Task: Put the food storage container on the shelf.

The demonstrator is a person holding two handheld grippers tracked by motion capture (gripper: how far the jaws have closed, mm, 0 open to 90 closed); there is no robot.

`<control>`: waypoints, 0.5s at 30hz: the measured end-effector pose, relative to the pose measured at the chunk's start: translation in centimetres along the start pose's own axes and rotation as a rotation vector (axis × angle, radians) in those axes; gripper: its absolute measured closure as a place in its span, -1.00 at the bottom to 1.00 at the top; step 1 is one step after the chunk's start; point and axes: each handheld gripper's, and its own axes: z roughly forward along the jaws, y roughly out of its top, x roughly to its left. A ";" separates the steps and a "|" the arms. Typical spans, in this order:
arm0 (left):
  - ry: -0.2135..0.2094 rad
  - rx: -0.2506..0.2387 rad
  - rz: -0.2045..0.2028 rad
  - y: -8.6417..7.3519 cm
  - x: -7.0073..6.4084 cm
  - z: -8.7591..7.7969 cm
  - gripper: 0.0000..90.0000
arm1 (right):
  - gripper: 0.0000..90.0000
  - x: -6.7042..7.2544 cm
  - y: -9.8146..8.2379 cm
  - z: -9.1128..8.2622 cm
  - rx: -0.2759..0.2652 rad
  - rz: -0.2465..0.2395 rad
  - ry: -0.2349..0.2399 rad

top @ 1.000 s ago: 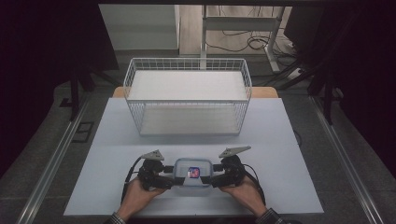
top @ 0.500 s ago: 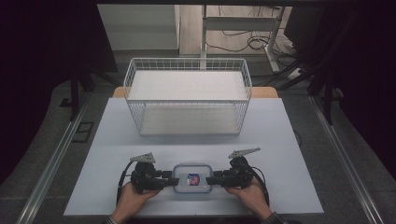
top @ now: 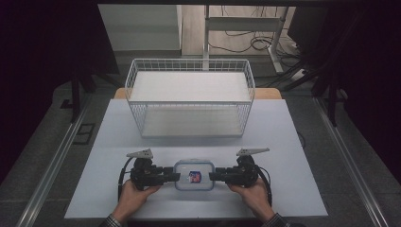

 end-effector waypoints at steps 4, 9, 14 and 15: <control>0.003 -0.016 0.007 0.5 -0.1 -0.3 0.26 | 0.31 0.2 0.6 -0.1 -0.012 -0.009 -0.004; -0.011 -0.045 -0.004 1.0 0.1 -0.8 0.27 | 0.31 0.6 1.2 -0.3 -0.025 -0.029 -0.008; -0.006 -0.060 -0.004 1.9 0.0 -1.3 0.28 | 0.31 0.8 2.3 -0.4 -0.032 -0.048 -0.004; -0.006 -0.060 -0.004 1.9 0.0 -1.3 0.28 | 0.31 0.8 2.3 -0.4 -0.032 -0.048 -0.004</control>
